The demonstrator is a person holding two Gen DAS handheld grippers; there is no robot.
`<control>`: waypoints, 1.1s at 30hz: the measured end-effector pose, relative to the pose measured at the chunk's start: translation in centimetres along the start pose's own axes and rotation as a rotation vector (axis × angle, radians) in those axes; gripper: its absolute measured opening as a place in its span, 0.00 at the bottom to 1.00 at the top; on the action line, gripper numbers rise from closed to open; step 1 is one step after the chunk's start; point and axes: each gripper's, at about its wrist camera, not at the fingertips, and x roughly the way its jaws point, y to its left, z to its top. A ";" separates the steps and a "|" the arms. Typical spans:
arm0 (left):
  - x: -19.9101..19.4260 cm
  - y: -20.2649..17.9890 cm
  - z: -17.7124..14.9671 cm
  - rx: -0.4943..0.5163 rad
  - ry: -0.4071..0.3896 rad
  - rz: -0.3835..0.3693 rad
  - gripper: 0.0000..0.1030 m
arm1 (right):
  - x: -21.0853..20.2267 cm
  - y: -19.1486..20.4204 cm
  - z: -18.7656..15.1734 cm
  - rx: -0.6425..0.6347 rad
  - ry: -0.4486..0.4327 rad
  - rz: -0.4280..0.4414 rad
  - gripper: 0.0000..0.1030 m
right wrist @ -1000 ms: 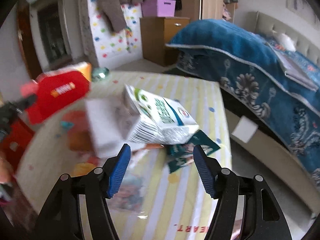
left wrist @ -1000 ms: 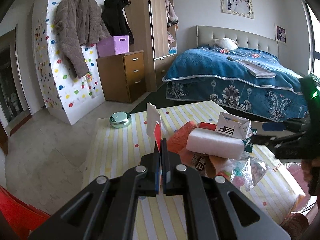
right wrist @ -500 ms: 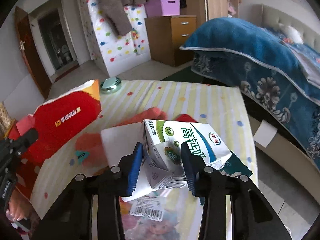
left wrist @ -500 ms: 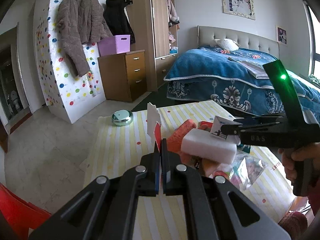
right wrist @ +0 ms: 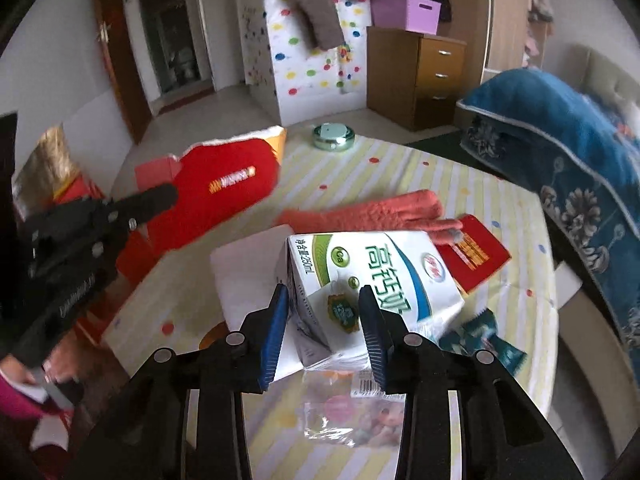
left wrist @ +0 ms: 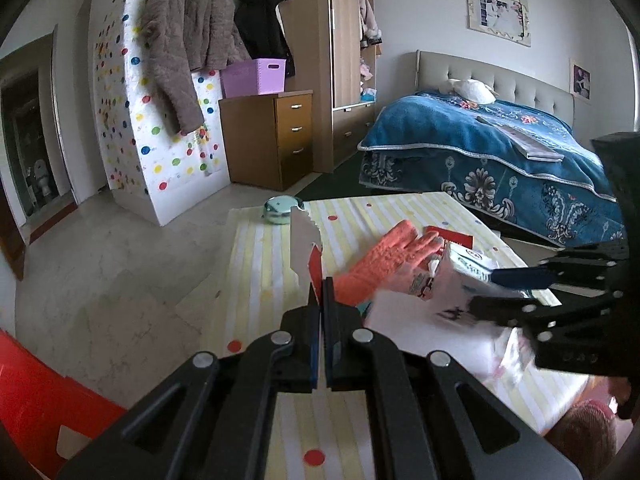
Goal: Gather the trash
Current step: 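Lift the milk carton with the right gripper and carry it toward the wastebasket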
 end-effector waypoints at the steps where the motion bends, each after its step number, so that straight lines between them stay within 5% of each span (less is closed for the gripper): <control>1: -0.1 0.1 -0.1 0.000 0.001 -0.002 0.00 | -0.4 0.2 -0.4 -0.002 -0.001 -0.031 0.40; 6: -0.7 -0.2 -0.5 -0.008 0.003 -0.018 0.00 | -2.1 -0.4 -1.8 0.042 -0.004 -0.155 0.45; 12: -0.9 -1.0 -1.0 -0.005 0.014 -0.037 0.00 | -3.1 -2.6 -3.1 0.105 0.008 -0.203 0.46; 15: -1.1 -1.4 -1.2 0.002 0.014 -0.046 0.00 | -3.9 -2.9 -3.8 0.141 -0.011 -0.176 0.60; 17: -1.2 -1.5 -1.2 0.004 0.012 -0.047 0.00 | -4.7 -3.2 -4.0 0.200 -0.053 -0.111 0.79; 19: -1.3 -1.6 -1.2 0.003 0.010 -0.047 0.00 | -4.9 -3.2 -3.9 0.232 -0.072 -0.089 0.84; 33: -1.0 -1.8 -1.4 0.005 0.016 -0.064 0.00 | -0.4 -3.3 -2.6 0.427 -0.016 -0.134 0.84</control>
